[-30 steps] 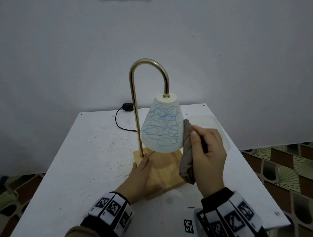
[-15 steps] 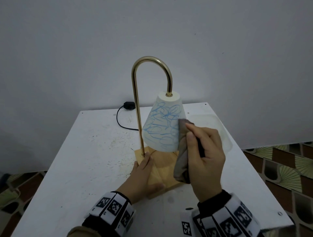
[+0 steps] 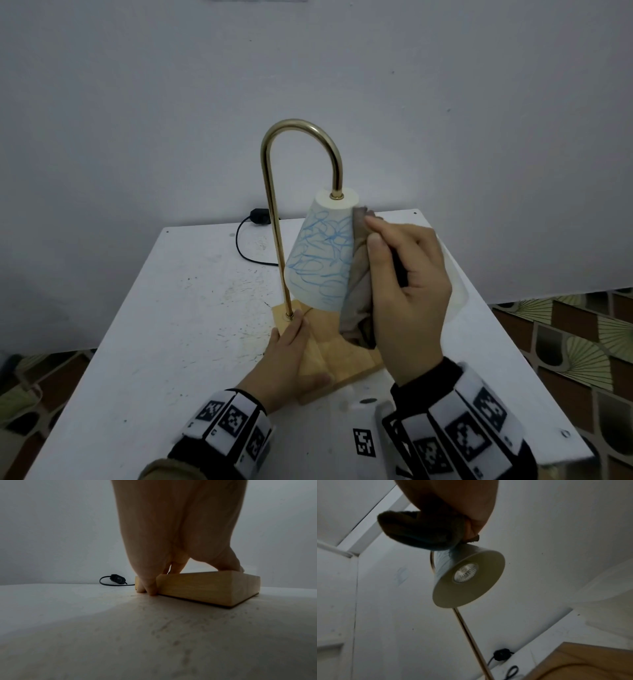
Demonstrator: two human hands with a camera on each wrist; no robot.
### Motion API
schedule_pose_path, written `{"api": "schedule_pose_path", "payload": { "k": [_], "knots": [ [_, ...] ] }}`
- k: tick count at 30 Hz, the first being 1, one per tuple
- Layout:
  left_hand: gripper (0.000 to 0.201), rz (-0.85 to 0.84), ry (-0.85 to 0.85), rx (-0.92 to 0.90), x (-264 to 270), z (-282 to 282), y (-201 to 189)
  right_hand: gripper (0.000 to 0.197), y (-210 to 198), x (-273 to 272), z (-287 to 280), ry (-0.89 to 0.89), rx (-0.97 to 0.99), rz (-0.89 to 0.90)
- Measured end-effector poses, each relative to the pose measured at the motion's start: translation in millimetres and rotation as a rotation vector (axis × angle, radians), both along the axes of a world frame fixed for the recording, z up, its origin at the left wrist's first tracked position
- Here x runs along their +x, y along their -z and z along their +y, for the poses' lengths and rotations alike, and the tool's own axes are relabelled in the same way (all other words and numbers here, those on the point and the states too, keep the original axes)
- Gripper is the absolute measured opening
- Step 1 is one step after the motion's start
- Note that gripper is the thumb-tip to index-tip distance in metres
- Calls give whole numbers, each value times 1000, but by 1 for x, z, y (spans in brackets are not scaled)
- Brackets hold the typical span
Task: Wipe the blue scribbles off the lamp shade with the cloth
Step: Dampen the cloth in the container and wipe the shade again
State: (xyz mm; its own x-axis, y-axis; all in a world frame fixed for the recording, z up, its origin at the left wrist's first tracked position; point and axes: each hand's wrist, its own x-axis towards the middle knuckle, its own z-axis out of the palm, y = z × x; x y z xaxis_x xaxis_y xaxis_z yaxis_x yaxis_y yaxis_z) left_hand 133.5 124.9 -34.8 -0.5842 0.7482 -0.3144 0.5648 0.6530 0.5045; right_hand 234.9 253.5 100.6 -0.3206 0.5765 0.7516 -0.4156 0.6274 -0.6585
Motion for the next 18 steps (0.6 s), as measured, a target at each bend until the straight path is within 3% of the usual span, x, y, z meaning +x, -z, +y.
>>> {"api": "schedule_pose_path", "payload": {
  "k": [4, 9, 18],
  "knots": [
    [113, 4, -7, -52, 4, 1, -7, 19, 20, 10, 5, 22, 86, -58],
    [106, -31, -34, -67, 10, 1, -19, 19, 19, 3, 27, 54, -5, -130],
    [108, -6, -6, -28, 5, 1, -11, 18, -1, 1, 5, 19, 113, -26]
  ]
}}
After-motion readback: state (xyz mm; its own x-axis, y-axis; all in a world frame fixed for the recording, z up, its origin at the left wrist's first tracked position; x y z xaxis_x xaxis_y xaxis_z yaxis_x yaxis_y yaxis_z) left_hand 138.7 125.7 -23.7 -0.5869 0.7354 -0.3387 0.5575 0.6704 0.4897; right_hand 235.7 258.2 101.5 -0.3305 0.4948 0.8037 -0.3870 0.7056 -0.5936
